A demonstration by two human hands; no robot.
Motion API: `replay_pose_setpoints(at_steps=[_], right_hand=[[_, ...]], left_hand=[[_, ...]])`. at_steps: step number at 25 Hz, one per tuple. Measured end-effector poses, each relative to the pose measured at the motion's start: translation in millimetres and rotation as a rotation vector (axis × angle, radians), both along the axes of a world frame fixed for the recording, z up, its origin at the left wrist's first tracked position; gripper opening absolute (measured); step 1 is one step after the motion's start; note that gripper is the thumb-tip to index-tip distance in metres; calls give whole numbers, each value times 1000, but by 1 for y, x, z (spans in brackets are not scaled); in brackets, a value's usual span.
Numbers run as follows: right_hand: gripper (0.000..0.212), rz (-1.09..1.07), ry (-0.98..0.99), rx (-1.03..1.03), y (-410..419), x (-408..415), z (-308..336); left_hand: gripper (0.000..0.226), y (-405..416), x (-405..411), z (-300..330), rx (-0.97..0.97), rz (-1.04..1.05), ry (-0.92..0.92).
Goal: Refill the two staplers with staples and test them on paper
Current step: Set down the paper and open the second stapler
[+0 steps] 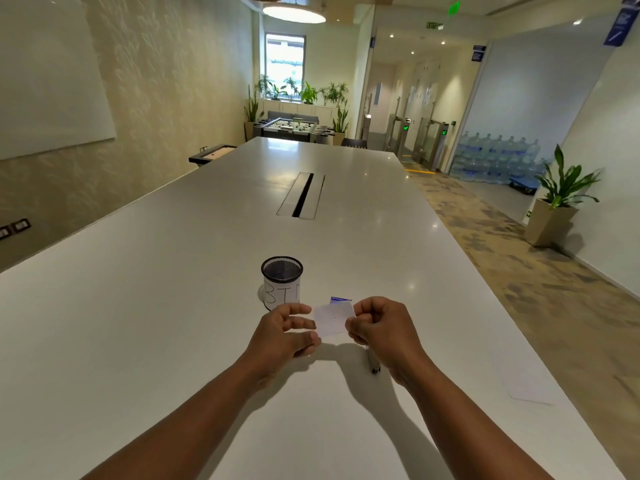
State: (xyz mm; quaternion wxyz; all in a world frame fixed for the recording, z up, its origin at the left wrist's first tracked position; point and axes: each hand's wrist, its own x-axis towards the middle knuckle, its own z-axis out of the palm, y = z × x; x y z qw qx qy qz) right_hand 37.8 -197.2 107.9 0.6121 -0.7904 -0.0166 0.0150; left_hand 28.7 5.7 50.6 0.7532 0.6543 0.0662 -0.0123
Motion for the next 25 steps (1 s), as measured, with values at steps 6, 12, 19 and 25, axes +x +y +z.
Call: replay_pose_setpoints(at_steps=[6, 12, 19, 25], right_hand=[[30, -18, -233, -185, 21, 41, 12], [28, 10, -545, -432, 72, 89, 14], [26, 205, -593, -627, 110, 116, -3], [26, 83, -611, -481, 81, 97, -29]], left_hand=[[22, 30, 13, -41, 461, 326, 5], [18, 64, 34, -54, 894, 359, -172], [26, 67, 42, -61, 938, 325, -192], [25, 65, 41, -61, 954, 315, -200]])
